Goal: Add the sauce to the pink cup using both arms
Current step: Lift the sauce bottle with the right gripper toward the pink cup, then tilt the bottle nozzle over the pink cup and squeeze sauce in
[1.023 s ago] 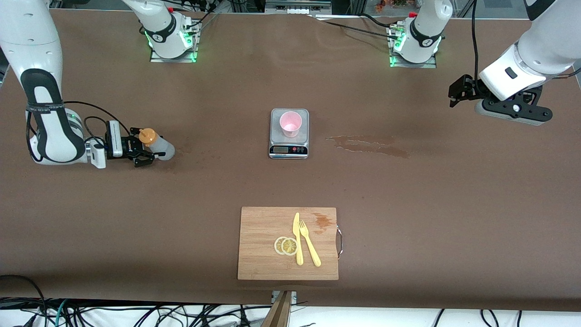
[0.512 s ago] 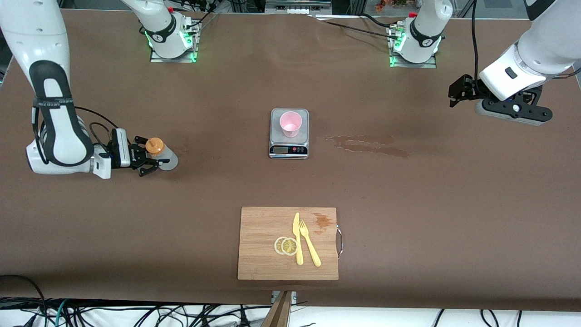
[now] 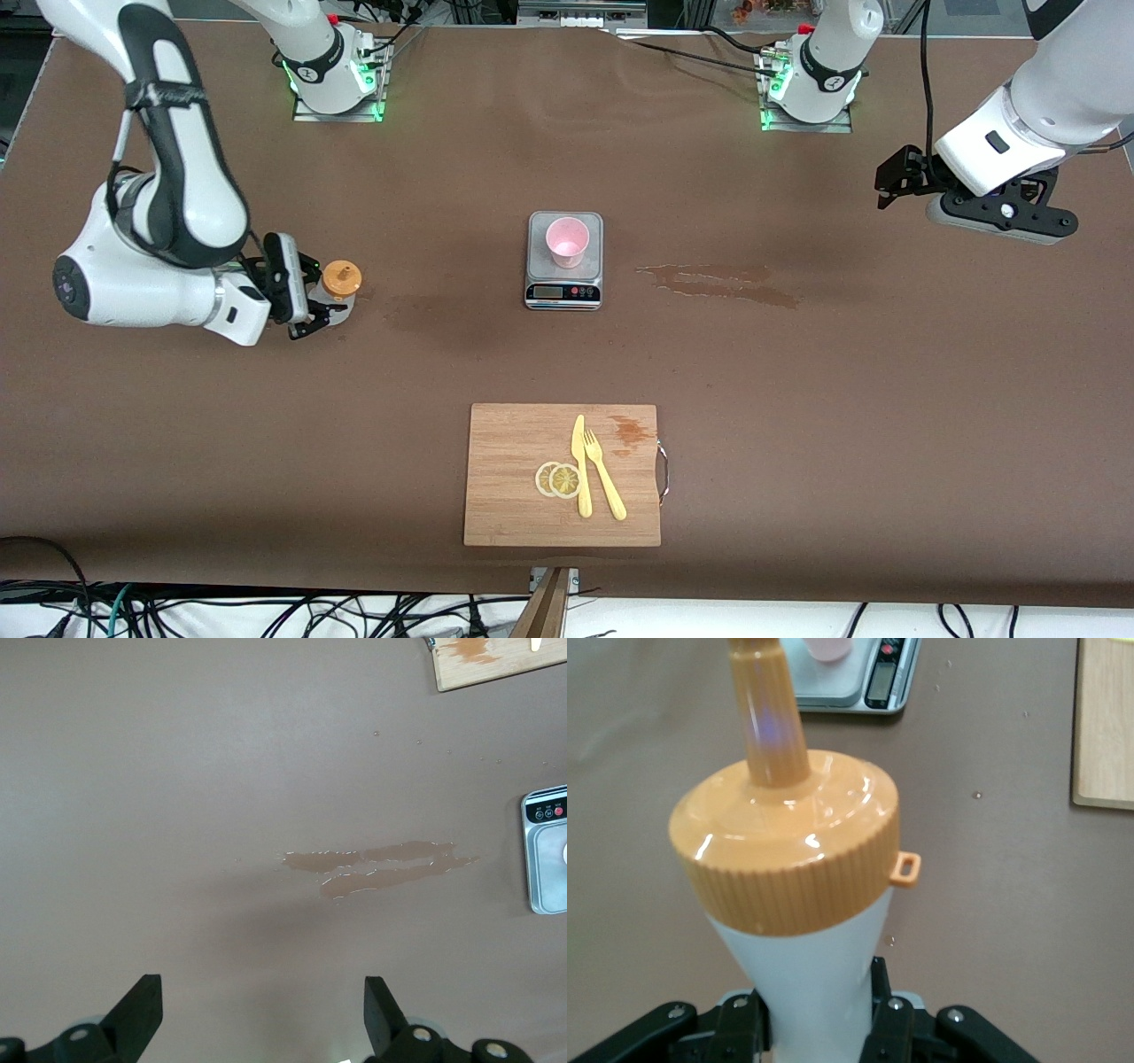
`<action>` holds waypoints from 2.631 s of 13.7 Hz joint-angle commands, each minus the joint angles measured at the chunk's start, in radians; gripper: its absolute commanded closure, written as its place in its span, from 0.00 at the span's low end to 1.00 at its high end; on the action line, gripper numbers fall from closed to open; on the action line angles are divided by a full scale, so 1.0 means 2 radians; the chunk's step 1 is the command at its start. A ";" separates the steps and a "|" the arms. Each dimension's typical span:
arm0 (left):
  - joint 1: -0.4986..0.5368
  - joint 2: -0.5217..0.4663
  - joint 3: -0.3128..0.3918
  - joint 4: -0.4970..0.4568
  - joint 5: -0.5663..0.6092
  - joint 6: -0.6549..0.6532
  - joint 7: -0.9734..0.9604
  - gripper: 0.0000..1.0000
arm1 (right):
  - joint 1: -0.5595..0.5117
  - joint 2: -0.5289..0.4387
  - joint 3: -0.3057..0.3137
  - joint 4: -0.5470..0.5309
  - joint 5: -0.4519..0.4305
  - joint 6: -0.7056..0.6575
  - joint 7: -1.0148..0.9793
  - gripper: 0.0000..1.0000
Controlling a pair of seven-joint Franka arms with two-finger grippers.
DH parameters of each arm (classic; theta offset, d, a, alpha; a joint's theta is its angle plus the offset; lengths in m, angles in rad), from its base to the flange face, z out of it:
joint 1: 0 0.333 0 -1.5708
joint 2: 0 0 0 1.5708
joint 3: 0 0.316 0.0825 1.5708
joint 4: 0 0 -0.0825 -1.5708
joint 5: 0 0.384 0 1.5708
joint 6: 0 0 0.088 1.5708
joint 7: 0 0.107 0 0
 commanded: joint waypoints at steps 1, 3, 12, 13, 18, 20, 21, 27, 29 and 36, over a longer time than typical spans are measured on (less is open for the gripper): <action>-0.004 0.004 0.001 0.013 0.011 -0.010 0.006 0.00 | 0.060 -0.003 -0.010 0.057 -0.075 -0.024 0.124 0.95; -0.004 0.004 0.001 0.013 0.011 -0.010 0.007 0.00 | 0.099 -0.002 -0.010 0.074 -0.113 -0.031 0.209 0.95; -0.003 0.004 0.002 0.013 0.011 -0.011 0.008 0.00 | 0.245 0.021 -0.005 0.084 -0.235 -0.060 0.426 0.94; -0.003 0.004 0.002 0.013 0.011 -0.011 0.008 0.00 | 0.253 0.024 -0.001 0.084 -0.241 -0.065 0.440 0.94; -0.004 0.004 0.001 0.013 0.010 -0.012 0.008 0.00 | 0.260 0.043 0.025 0.085 -0.283 -0.096 0.467 0.94; -0.004 0.003 0.001 0.013 0.010 -0.012 0.007 0.00 | 0.260 0.052 0.037 0.086 -0.291 -0.109 0.470 0.94; -0.005 0.004 0.001 0.013 0.010 -0.012 0.006 0.00 | 0.261 0.060 0.042 0.093 -0.299 -0.119 0.472 0.94; -0.005 0.003 0.000 0.013 0.010 -0.012 0.008 0.00 | 0.275 0.103 0.050 0.152 -0.307 -0.165 0.508 0.94; -0.005 0.004 0.000 0.013 0.010 -0.012 0.008 0.00 | 0.276 0.120 0.056 0.179 -0.313 -0.184 0.512 0.94; -0.005 0.003 0.000 0.014 0.011 -0.012 0.007 0.00 | 0.293 0.157 0.056 0.225 -0.340 -0.211 0.526 0.94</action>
